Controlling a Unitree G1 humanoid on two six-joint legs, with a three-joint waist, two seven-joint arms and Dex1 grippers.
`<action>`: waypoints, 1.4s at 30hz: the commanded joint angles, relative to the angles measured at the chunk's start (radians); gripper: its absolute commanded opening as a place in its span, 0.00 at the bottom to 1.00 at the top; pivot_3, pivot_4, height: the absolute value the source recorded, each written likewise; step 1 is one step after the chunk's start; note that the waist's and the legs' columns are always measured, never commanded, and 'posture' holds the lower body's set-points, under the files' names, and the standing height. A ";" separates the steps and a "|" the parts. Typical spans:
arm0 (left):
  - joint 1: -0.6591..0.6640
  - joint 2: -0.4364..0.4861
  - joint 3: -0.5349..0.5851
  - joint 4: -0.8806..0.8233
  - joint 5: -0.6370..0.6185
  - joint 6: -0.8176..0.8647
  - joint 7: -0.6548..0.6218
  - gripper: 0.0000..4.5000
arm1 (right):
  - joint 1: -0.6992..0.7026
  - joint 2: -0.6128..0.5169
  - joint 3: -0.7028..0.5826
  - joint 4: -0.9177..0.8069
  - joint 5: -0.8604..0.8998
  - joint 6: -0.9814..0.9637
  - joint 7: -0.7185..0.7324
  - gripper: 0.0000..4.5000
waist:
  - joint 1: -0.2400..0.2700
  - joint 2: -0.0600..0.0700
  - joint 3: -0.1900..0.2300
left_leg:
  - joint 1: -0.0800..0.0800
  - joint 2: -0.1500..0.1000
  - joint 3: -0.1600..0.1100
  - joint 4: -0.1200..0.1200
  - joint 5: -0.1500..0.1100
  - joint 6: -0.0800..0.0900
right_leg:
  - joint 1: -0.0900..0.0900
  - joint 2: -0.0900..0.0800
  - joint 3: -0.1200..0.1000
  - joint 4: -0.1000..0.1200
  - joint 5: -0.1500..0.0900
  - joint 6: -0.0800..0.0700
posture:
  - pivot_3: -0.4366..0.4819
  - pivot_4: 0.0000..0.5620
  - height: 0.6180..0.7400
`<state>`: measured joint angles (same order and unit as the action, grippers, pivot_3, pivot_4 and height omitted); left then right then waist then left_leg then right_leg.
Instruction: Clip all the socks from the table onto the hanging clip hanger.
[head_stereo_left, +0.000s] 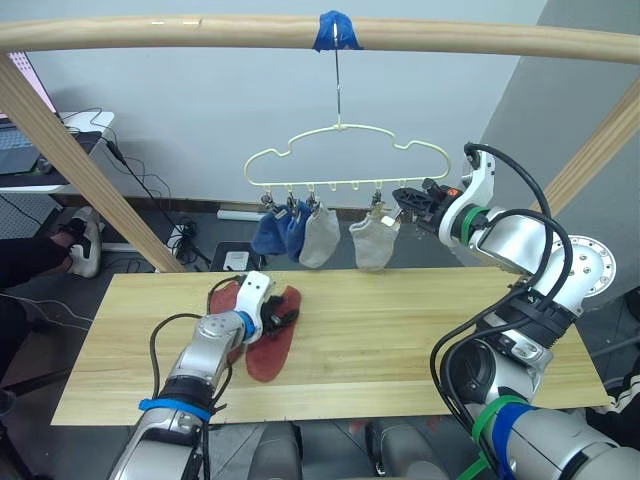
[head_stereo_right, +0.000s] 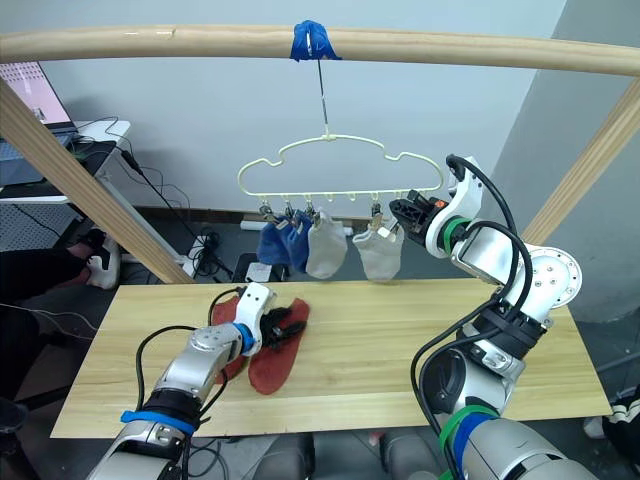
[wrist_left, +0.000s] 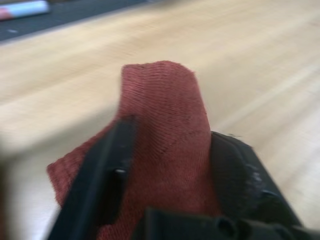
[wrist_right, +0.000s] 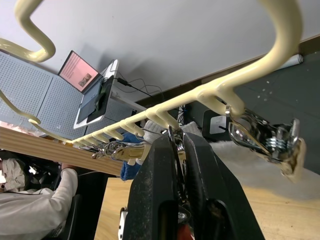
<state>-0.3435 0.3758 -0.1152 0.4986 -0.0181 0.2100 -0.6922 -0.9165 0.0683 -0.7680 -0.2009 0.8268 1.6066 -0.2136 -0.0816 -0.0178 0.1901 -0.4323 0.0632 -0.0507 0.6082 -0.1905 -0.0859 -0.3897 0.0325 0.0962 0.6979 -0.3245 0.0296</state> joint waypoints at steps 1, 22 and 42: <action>0.023 0.006 -0.016 -0.033 0.002 -0.009 -0.022 0.32 | -0.012 -0.002 -0.013 -0.023 -0.009 0.002 0.005 0.00 | 0.000 0.000 0.000 | 0.000 0.000 0.000 0.000 0.000 0.000 | 0.000 0.000 0.000 0.000 0.000 0.000 | 0.44 0.29 1.00; -0.070 -0.114 -0.075 -0.334 -0.065 -0.432 -0.136 0.00 | -0.009 0.012 -0.005 -0.007 0.046 0.008 0.018 0.00 | 0.001 0.000 0.000 | 0.000 0.000 0.001 0.000 0.000 0.000 | 0.000 0.000 0.001 0.000 0.000 0.000 | 0.44 0.26 1.00; -0.121 -0.134 -0.063 -0.312 -0.058 -0.512 -0.068 0.00 | -0.003 0.017 -0.015 -0.006 0.096 0.008 -0.055 0.00 | -0.001 0.000 0.000 | 0.000 0.000 0.000 0.000 0.000 0.000 | 0.000 0.000 0.001 0.000 0.000 0.000 | 0.44 0.27 1.00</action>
<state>-0.4534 0.2409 -0.1893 0.2050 -0.0660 -0.2740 -0.7728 -0.9137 0.0898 -0.7702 -0.1911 0.8998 1.6066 -0.2645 -0.0828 -0.0177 0.1900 -0.4327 0.0629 -0.0502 0.6085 -0.1905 -0.0858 -0.3899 0.0325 0.0967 0.6978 -0.3244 0.0296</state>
